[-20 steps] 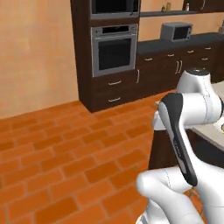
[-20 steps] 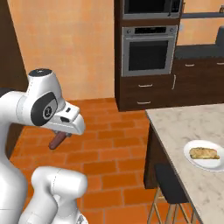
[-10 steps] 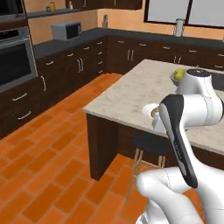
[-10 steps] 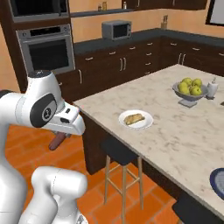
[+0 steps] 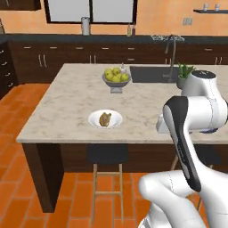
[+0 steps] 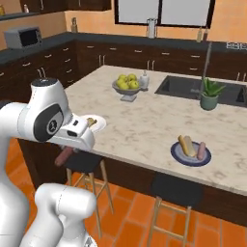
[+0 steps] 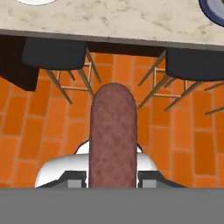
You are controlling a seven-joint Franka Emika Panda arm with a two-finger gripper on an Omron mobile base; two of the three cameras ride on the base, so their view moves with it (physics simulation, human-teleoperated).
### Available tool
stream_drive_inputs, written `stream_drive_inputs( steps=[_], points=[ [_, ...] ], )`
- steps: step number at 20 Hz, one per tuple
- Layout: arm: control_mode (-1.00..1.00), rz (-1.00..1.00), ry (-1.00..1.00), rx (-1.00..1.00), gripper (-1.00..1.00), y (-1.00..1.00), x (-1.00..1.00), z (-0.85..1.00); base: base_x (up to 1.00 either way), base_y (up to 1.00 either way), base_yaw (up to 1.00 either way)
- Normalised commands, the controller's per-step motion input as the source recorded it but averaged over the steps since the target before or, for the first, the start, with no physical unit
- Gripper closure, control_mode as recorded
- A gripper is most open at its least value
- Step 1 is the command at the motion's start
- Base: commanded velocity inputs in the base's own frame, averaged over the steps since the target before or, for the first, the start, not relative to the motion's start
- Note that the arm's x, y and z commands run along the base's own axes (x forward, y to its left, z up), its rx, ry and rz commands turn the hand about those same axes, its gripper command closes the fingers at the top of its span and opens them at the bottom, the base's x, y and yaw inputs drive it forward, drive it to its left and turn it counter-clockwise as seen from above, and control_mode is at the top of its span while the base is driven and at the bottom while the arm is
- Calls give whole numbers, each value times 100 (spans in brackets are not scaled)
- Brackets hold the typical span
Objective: Place one bun and one sausage from the bowl on each plate.
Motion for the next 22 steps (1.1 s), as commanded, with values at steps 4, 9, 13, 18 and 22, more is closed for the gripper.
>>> stream_drive_inputs(
  steps=[4,9,13,18,22],
  points=[
    [100,0,0,0,100,0,0,0,35,63,-32],
    [100,0,0,0,100,0,0,0,71,56,-4],
    [100,0,0,0,100,0,0,0,76,21,-2],
    [100,0,0,0,100,0,0,0,36,14,-19],
    [100,0,0,0,100,0,0,0,0,28,-24]
  ],
)
